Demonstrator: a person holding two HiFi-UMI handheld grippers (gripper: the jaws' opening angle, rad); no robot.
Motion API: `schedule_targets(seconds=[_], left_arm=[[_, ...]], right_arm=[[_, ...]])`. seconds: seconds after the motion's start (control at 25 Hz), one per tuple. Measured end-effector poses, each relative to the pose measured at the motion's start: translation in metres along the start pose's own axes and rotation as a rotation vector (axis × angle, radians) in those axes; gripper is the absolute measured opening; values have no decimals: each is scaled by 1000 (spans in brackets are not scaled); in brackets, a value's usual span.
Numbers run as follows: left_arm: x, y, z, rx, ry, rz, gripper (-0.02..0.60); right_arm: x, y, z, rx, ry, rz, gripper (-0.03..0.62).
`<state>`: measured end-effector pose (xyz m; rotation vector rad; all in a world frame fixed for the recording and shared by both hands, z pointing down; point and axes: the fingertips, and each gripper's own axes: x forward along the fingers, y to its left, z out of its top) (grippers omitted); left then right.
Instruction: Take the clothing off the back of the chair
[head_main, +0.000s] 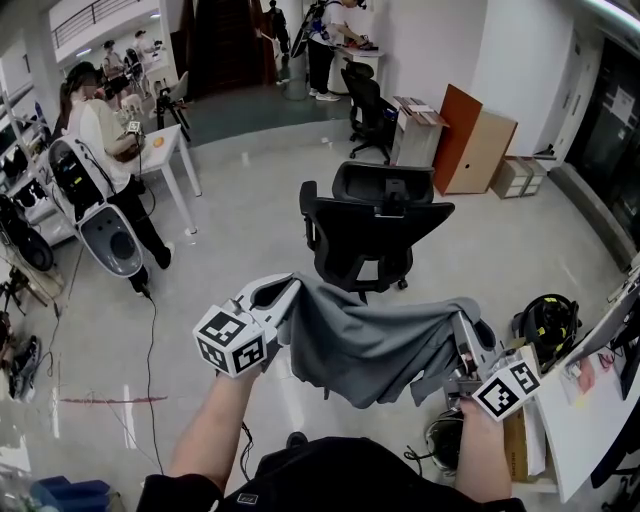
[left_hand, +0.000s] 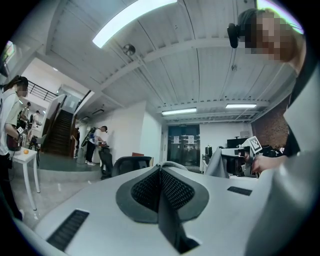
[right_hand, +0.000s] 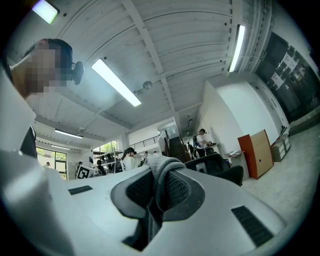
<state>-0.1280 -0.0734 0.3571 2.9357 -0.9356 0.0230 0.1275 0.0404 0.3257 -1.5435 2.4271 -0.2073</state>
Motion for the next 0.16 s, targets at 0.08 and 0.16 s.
schedule_targets(seconds=[0.08,0.16], left_arm=[[-3,1,-1,2,3,5,9],[-5,2,-3,2,6,10,8]], right_arm=[[0,3,-1,-2,0,2,31],[-1,5,-1,-4,0,5,31]])
